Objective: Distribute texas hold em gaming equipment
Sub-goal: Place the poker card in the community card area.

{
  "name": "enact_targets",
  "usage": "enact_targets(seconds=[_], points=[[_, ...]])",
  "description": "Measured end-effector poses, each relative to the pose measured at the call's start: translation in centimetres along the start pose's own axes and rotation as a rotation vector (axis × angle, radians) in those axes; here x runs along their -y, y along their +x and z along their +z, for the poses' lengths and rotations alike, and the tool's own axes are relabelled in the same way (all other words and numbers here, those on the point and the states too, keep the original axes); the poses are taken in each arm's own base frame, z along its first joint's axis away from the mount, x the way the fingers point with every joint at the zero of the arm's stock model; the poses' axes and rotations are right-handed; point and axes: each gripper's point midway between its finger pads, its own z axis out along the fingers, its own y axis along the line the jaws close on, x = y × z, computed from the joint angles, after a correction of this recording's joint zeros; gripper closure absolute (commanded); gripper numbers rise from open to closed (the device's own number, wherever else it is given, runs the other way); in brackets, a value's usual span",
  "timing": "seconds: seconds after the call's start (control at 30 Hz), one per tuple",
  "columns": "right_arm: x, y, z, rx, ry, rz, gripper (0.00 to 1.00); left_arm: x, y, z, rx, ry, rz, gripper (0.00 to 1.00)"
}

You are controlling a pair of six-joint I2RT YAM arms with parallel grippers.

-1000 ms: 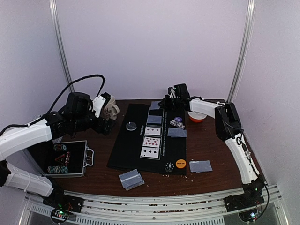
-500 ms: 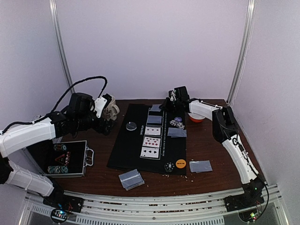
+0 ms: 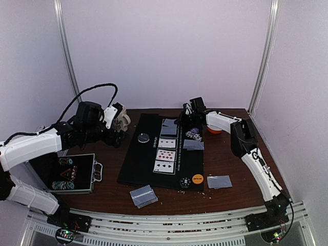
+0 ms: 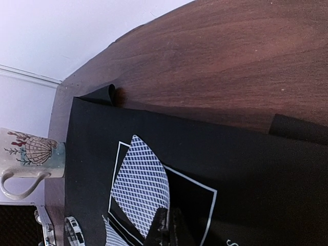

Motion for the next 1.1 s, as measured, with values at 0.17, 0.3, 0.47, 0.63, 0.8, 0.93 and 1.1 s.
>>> enact_targets(seconds=[0.17,0.3,0.47,0.63,0.8,0.93,1.1], points=[[0.11,0.06,-0.19,-0.010,0.017,-0.061,1.00,0.05,-0.03,0.02,0.002,0.004,-0.001,0.02],[0.18,0.07,-0.38,-0.017,0.031,-0.112,1.00,0.14,0.07,0.17,-0.002,0.010,-0.001,0.02],[0.32,0.11,-0.39,-0.019,0.040,-0.154,1.00,0.08,0.24,0.34,-0.008,0.013,-0.003,0.02],[0.04,0.27,-0.22,-0.017,0.041,-0.176,0.93,0.17,0.32,0.44,-0.011,0.017,-0.003,0.02],[-0.08,0.13,-0.12,-0.005,0.047,-0.184,0.81,0.24,0.37,0.50,-0.013,0.020,-0.003,0.02],[-0.12,-0.28,-0.14,0.015,0.058,-0.203,0.65,0.36,0.36,0.50,-0.012,0.027,-0.003,0.02],[-0.50,-0.56,-0.16,0.037,0.085,-0.252,0.62,0.41,0.35,0.50,-0.011,0.033,-0.004,0.02]])
